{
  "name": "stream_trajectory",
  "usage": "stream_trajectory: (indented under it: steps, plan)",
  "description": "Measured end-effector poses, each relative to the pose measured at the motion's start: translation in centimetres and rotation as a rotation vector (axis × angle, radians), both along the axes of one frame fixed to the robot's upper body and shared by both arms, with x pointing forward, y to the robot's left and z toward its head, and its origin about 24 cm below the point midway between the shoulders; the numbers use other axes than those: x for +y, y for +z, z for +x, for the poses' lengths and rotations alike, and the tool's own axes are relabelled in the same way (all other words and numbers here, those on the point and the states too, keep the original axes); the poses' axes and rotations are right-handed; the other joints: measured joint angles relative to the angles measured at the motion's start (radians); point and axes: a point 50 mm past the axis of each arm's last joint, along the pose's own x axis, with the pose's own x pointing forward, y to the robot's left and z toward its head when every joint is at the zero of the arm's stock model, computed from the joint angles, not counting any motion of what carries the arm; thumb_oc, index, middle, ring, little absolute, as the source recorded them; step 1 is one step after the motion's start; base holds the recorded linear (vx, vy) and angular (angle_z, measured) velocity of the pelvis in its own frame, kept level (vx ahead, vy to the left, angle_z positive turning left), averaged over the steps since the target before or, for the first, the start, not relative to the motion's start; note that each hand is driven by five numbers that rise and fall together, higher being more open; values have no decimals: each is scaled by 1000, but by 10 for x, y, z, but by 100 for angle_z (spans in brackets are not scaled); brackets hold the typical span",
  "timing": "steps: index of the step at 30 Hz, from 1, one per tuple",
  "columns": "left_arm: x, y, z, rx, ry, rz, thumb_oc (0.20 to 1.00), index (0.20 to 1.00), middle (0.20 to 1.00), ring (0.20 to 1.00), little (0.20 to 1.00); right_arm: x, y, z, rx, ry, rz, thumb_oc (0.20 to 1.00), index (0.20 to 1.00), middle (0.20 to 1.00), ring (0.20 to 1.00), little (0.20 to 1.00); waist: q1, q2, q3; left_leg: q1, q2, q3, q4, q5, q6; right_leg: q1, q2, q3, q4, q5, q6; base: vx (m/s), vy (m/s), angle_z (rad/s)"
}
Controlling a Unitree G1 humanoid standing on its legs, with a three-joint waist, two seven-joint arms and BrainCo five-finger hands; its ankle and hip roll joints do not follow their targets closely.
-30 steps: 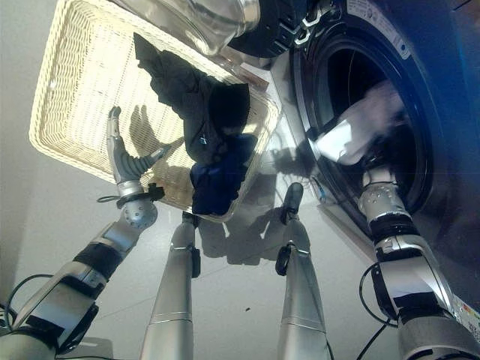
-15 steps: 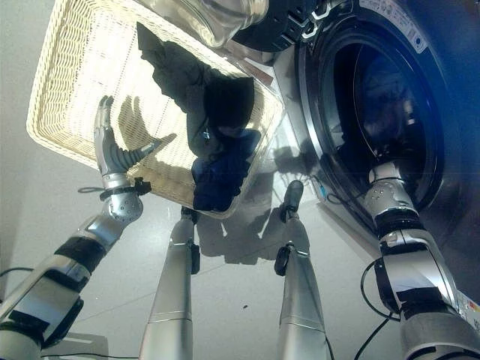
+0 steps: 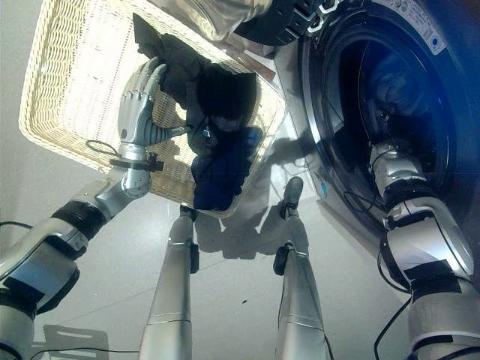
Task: Put the clothes into the washing machine.
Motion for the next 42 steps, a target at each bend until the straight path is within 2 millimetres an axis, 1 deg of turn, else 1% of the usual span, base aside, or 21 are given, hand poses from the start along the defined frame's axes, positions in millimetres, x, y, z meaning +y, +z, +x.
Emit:
stream_trajectory:
  steps: [2,3,5,6,8,10,11,13,16,19,22,23,26,34,42]
  plan:
    - [-2,5,2,-14,24,49,1000,1000,1000,1000,1000,1,4,0,-6,-2,-26,1000,1000,1000,1000,1000,1,0,0,0,-1,3,-3,1,1,-3,-1,1,1,0,0,-13,54,0]
    - [-4,10,3,-34,45,82,1000,1000,1000,1000,1000,3,6,0,-9,0,-52,1000,1000,1000,1000,1000,-6,0,0,0,-2,9,-7,2,3,-8,-4,4,2,0,0,-20,74,1]
    - [-6,19,4,-63,77,136,1000,1000,1000,1000,1000,7,8,1,-11,7,-86,1000,1000,1000,1000,1000,-4,1,0,0,-7,15,-11,4,5,-16,-10,9,7,-1,2,-15,52,2]
    - [-7,25,5,-85,100,160,1000,1000,1000,1000,1000,8,9,1,-6,5,-118,1000,1000,1000,1000,1000,-18,1,0,0,-11,17,-13,6,7,-21,-14,12,14,-4,4,-13,44,5]
    - [-5,32,6,-109,138,158,1000,1000,1000,1000,1000,12,9,2,8,10,-178,1000,1000,1000,1000,1000,-28,1,-1,0,-15,18,-16,7,9,-23,-18,13,16,-5,6,-19,61,4]
    - [-6,38,7,-122,168,167,1000,1000,1000,1000,1000,13,8,3,11,13,-198,1000,1000,1000,1000,1000,-35,2,-1,0,-15,20,-18,8,10,-25,-18,15,16,-6,6,-20,55,-1]
    - [-5,41,8,-126,194,177,1000,1000,1000,1000,1000,15,7,3,6,22,-209,1000,1000,1000,1000,1000,-47,2,-1,0,-15,24,-22,9,11,-28,-18,18,16,-6,6,-18,46,0]
    - [-2,46,11,-123,248,184,1000,1000,1000,1000,1000,20,6,5,-8,45,-225,1000,1000,1000,1000,1000,-51,2,-1,0,-15,34,-32,11,11,-40,-19,28,16,-5,6,-20,58,-4]
    - [-2,48,13,-105,283,185,1000,1000,1000,1000,1000,23,3,5,-12,58,-233,1000,1000,1000,1000,1000,-54,4,-2,1,-14,49,-42,12,12,-53,-17,41,16,-5,6,-22,68,-6]
    - [0,50,17,-77,339,209,1000,1000,1000,1000,1000,30,-2,6,-34,102,-247,1000,1000,1000,1000,1000,-56,4,-2,2,-13,58,-56,16,11,-63,-17,47,14,-5,6,-13,56,-2]
    - [7,49,19,-59,397,217,1000,1000,1000,1000,1000,39,-6,6,-63,149,-262,1000,1000,1000,1000,1000,-60,4,-2,2,-13,68,-62,16,12,-72,-16,56,14,-5,6,-10,63,-3]
    - [8,50,19,-57,411,215,1000,1000,1000,1000,1000,41,-6,6,-69,159,-263,1000,1000,1000,1000,1000,-72,4,-2,2,-13,70,-63,16,12,-74,-16,58,14,-5,6,-17,67,-1]
    - [11,51,19,-58,436,210,1000,1000,1000,1000,1000,52,-8,6,-105,210,-283,1000,1000,1000,1000,1000,-77,5,-3,2,-13,74,-69,18,12,-79,-15,62,14,-5,7,-15,43,-1]
    - [17,56,17,-67,459,159,1000,1000,1000,1000,1000,69,-13,1,-153,276,-330,1000,1000,1000,1000,1000,-83,6,-4,2,-9,88,-98,29,10,-99,-10,74,8,-6,9,0,0,0]
    - [26,50,14,-101,448,66,1000,1000,1000,1000,1000,83,-12,-3,-193,273,-414,1000,1000,1000,1000,1000,-101,6,-4,3,-7,93,-103,30,9,-99,-7,76,-2,1,7,0,0,0]
